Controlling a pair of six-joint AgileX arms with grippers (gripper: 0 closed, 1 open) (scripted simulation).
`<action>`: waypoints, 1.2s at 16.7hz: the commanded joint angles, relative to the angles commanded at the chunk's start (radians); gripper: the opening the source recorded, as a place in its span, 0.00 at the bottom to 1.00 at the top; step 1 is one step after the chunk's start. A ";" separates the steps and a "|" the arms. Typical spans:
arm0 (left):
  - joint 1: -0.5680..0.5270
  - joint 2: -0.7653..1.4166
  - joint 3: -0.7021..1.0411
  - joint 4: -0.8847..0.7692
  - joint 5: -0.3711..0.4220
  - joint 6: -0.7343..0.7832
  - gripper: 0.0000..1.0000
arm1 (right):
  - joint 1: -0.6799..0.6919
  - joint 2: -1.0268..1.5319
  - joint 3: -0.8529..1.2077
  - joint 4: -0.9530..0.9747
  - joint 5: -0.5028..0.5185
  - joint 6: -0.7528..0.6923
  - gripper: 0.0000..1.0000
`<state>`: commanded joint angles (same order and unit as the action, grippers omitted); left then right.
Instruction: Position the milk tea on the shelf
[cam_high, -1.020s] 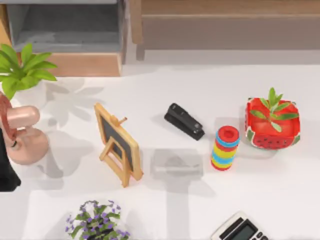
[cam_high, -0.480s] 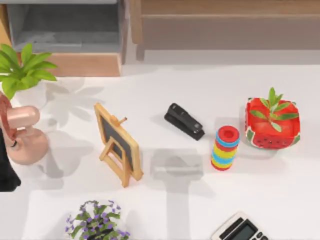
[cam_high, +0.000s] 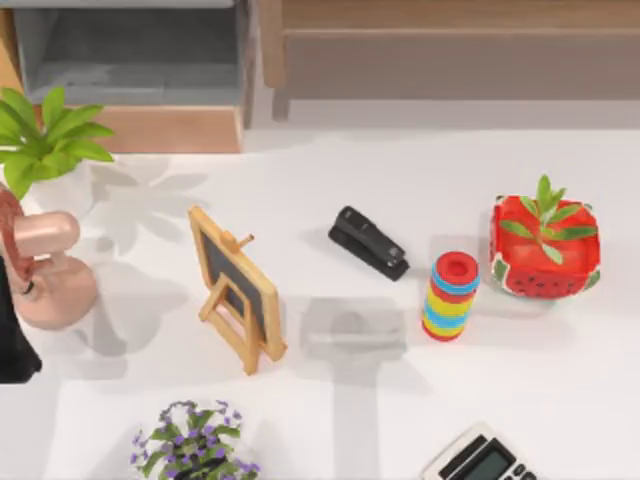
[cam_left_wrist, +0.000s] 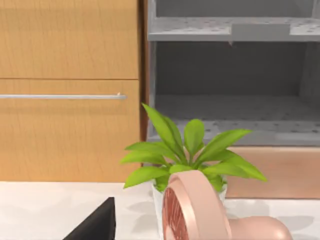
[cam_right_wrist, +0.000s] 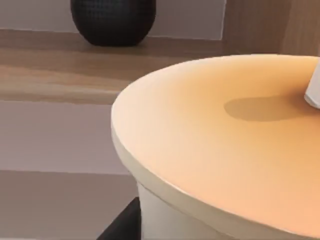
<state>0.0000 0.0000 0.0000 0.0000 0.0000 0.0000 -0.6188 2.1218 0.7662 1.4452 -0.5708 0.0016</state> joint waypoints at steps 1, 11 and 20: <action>0.000 0.000 0.000 0.000 0.000 0.000 1.00 | 0.003 -0.018 0.012 0.000 0.006 -0.005 0.00; 0.000 0.000 0.000 0.000 0.000 0.000 1.00 | 0.081 -0.191 0.122 -0.183 0.133 -0.074 0.00; 0.000 0.000 0.000 0.000 0.000 0.000 1.00 | 0.222 -0.300 0.287 -0.530 0.257 -0.092 0.00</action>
<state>0.0000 0.0000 0.0000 0.0000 0.0000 0.0000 -0.3970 1.8221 1.0533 0.9150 -0.3143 -0.0901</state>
